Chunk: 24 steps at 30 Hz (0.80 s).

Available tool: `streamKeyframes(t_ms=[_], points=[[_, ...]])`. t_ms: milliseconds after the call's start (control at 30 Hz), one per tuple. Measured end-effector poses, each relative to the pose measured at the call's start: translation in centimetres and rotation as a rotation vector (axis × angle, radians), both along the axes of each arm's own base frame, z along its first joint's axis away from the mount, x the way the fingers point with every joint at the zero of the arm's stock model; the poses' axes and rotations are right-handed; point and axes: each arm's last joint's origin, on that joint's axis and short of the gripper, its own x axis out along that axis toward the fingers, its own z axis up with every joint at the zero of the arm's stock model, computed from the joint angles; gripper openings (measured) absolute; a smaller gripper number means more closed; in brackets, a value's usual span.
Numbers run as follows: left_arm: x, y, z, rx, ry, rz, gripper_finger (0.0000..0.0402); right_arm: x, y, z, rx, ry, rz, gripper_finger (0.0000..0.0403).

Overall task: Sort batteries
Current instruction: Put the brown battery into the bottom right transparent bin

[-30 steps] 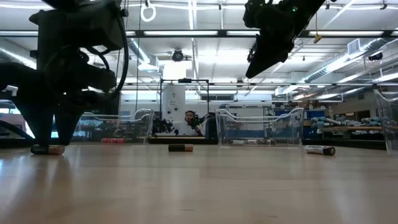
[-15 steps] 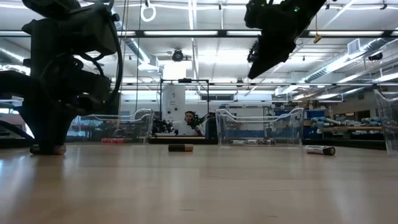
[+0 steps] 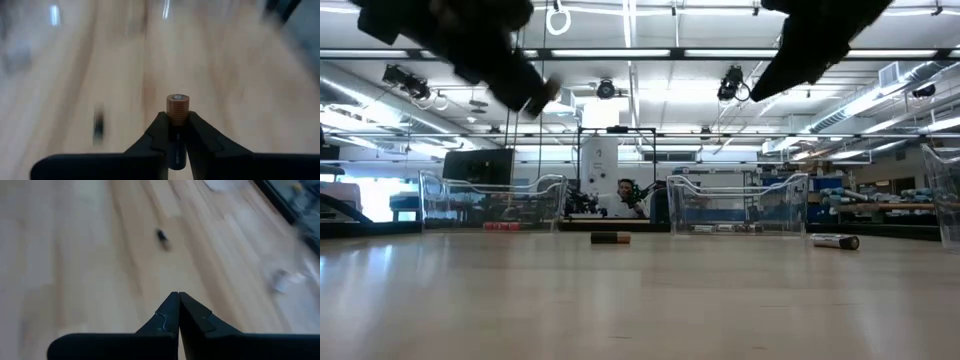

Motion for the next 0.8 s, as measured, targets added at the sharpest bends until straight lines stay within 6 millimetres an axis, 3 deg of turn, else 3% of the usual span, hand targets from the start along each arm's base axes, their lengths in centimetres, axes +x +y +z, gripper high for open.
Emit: streamKeyframes(t_ms=[200,367,533,700,800], points=[[0.9,0.4,0.9,-0.050,-0.531,-0.031,0.0043,-0.4,2.0,-3.7,0.073,-0.240,0.073,0.0017],[1.7,1.3,0.7,-0.098,-0.801,-0.087,0.0043,-0.6,2.6,-4.8,0.099,-0.501,0.003,0.0025],[4.4,1.4,0.2,-0.113,-0.857,-0.168,0.0043,0.8,2.9,-4.0,0.041,-0.702,0.022,0.0057],[7.2,1.3,0.6,-0.117,-0.884,-0.229,0.0043,2.9,3.6,-3.0,-0.023,-0.732,0.047,0.0109],[8.0,1.4,0.9,-0.115,-0.898,-0.247,0.0043,4.0,4.1,-2.2,-0.017,-0.749,0.069,0.0137]])
